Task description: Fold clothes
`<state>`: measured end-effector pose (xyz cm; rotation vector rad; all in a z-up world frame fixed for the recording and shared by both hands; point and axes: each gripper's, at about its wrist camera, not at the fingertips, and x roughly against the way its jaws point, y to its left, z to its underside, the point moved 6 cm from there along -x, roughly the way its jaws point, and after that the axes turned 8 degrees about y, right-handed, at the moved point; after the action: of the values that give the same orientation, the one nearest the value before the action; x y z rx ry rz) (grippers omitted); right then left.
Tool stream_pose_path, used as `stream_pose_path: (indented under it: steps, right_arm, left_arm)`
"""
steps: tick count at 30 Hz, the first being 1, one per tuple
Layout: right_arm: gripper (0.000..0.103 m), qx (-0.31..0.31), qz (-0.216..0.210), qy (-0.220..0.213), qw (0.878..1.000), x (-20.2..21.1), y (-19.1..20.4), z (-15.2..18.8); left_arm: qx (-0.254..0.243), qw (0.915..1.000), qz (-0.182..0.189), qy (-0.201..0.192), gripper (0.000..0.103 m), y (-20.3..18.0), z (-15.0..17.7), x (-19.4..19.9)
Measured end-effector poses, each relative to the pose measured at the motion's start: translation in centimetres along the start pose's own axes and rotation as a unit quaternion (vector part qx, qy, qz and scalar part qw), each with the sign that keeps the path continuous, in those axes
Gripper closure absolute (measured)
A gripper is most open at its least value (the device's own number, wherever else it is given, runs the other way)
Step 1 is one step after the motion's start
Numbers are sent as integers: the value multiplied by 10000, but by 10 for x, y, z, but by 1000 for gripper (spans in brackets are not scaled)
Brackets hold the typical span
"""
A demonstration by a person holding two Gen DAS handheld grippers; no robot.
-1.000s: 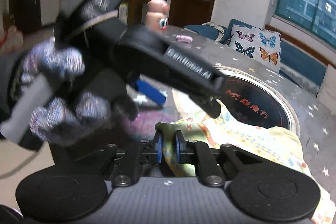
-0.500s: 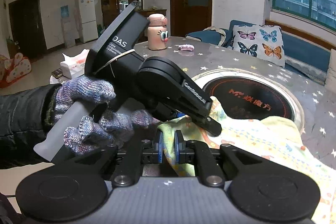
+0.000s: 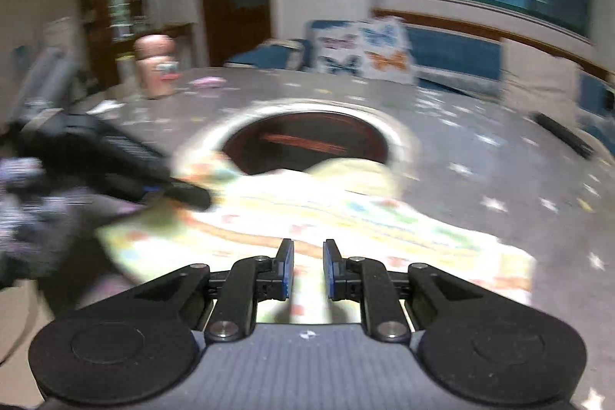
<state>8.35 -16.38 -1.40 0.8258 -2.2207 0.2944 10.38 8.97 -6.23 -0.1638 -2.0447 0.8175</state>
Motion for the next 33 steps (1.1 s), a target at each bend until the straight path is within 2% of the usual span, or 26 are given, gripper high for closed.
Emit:
stream_pose_path:
  steps: [6,10,18,25,33]
  right_arm:
    - [86,-491,473,195,9975,-26,-49,14]
    - [86,-797,812,204,9933,-24,-75,21]
    - [85,-930,882,18,9917,-34,-85,0]
    - [88,-980,969,58,9904,-51,-94,-5]
    - [72,-1149,1159,28,9866,-36,-105,-1]
  left_arm:
    - [-34,10000,-42,-7,88,-1,0,0]
    - [-60,10000,-70,-13,88,-2,0,0]
    - [-157,9998,-151,-46,88,-4,1,0]
    - [-186,9997,-170,-63,87,-4,2,-1]
    - [-203,9996,-199,-86,87,-5,3,0]
